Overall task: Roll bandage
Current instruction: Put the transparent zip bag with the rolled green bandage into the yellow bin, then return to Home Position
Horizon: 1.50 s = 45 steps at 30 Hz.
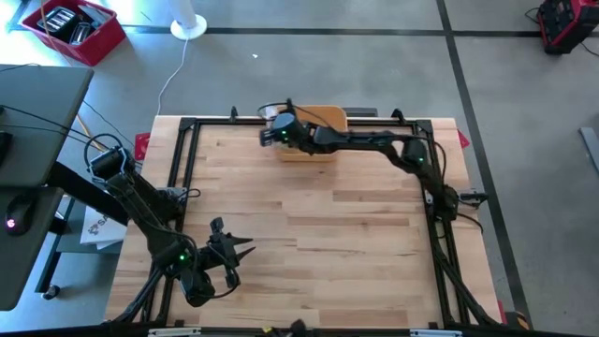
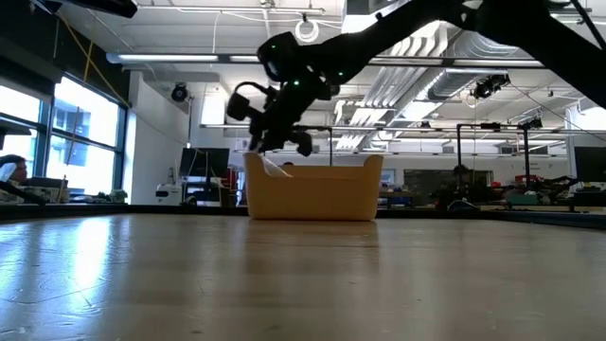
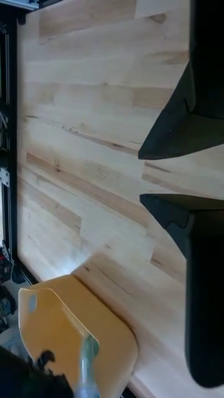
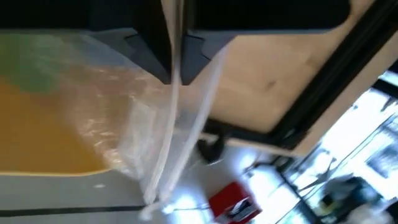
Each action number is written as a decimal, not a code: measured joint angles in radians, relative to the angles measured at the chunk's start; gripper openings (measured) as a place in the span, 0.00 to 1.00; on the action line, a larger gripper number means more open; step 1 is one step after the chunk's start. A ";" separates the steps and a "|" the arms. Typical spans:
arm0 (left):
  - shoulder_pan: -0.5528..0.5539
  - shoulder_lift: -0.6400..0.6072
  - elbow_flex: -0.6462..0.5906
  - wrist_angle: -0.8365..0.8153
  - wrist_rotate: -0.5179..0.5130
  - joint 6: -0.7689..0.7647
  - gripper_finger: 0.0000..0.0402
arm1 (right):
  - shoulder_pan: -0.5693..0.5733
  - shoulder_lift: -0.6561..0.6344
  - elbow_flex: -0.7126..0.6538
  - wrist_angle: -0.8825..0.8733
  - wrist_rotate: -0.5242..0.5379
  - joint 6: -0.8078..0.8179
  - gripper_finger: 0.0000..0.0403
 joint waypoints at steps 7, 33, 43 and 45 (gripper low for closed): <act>0.000 0.000 0.000 0.001 0.000 -0.008 0.23 | 0.003 0.074 0.110 -0.026 -0.082 -0.072 0.31; -0.002 0.007 -0.001 0.003 -0.005 -0.104 0.23 | 0.308 -0.439 -0.149 -0.951 -0.466 -0.742 0.55; 0.008 0.045 -0.001 0.042 -0.053 -0.105 0.23 | 0.571 -1.192 -0.955 -0.616 -0.352 -0.258 0.55; 0.010 0.042 -0.001 0.052 -0.067 -0.105 0.23 | 0.626 -1.357 -1.086 -0.507 -0.283 -0.179 0.55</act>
